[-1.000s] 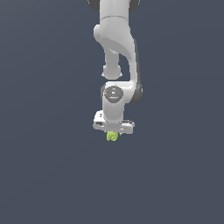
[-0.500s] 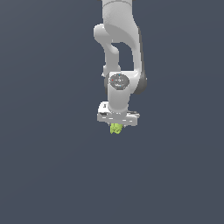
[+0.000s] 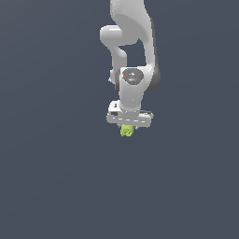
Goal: Pick up the object and move it to a goal position.
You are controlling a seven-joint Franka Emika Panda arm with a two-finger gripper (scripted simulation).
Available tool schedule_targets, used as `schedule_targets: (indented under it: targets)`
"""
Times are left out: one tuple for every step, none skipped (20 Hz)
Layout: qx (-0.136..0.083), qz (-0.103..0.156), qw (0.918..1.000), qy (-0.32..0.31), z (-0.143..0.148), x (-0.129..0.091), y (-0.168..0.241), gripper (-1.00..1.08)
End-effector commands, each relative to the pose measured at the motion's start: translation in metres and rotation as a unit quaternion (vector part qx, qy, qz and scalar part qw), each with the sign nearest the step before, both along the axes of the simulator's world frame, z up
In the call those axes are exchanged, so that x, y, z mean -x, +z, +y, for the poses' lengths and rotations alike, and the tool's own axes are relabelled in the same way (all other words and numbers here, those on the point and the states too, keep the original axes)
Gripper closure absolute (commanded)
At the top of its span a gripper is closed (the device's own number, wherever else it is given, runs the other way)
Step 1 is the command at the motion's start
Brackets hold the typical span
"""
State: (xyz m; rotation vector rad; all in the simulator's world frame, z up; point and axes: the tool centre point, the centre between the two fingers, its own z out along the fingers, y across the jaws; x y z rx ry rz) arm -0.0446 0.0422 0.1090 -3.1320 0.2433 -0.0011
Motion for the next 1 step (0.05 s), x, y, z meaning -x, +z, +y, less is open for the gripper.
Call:
schedule_targets:
  targets:
    - [0.000,0.000,1.0000,0.000,0.0009,0.0013,0.0018,1.08]
